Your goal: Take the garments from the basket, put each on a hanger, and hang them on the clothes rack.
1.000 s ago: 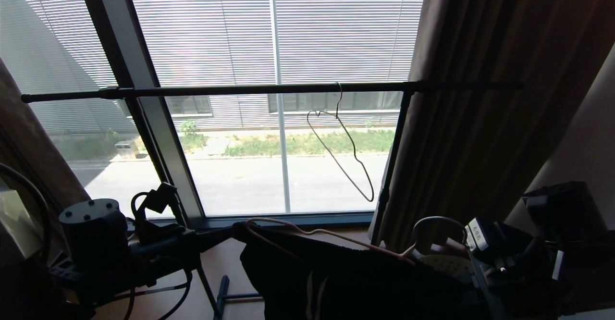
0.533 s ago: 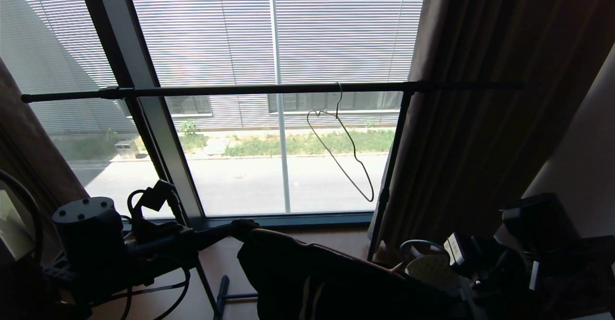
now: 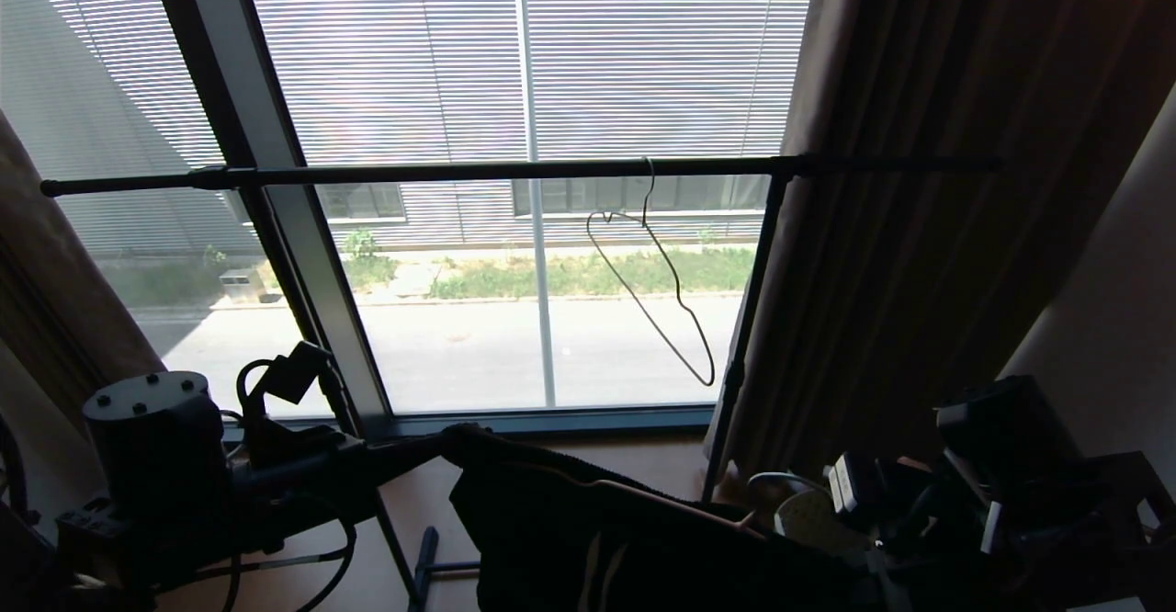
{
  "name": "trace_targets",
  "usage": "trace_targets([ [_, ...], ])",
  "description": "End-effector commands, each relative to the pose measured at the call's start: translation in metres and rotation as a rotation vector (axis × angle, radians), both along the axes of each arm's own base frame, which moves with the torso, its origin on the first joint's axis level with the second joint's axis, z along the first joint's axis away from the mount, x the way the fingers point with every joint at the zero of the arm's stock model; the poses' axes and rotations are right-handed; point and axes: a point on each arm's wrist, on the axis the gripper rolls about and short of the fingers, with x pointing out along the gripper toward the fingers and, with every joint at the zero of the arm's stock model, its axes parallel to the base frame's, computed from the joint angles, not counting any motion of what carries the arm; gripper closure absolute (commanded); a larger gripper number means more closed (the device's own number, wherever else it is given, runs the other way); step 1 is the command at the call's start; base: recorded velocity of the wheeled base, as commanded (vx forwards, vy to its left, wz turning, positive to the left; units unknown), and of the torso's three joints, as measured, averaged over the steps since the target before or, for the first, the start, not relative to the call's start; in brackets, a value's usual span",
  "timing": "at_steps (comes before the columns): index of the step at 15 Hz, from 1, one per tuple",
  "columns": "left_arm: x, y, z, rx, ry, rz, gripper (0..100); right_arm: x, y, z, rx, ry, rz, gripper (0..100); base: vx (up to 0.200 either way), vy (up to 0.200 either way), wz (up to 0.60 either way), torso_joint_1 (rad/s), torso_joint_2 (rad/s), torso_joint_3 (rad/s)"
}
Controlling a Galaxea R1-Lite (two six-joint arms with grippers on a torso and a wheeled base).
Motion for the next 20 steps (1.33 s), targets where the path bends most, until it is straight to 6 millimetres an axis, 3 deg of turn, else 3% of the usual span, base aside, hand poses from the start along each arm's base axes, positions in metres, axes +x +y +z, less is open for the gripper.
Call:
trace_targets([
  [1,-0.010,-0.009,0.024,0.002,-0.075,-0.050,100,0.000,0.000,0.002,0.005,-0.012,0.000,100,0.000,0.000,0.00,0.000,0.00,0.000],
  [3,-0.006,-0.024,0.050,0.048,-0.043,-0.118,100,0.006,0.002,0.005,0.010,-0.024,-0.003,100,0.000,0.000,0.00,0.000,0.00,0.000],
  [7,-0.004,-0.049,0.078,0.188,0.023,-0.159,100,0.013,0.002,0.010,0.022,-0.066,-0.024,100,0.000,0.000,0.00,0.000,0.00,0.000],
  [16,-0.014,-0.086,0.098,0.245,0.087,-0.313,100,0.013,0.006,0.014,0.047,-0.099,-0.061,100,0.000,0.000,0.00,0.000,0.00,0.000],
  [20,-0.010,-0.095,0.093,0.321,0.112,-0.299,100,0.007,0.014,0.013,0.046,-0.092,-0.020,100,0.000,0.000,0.00,0.000,0.00,0.000],
])
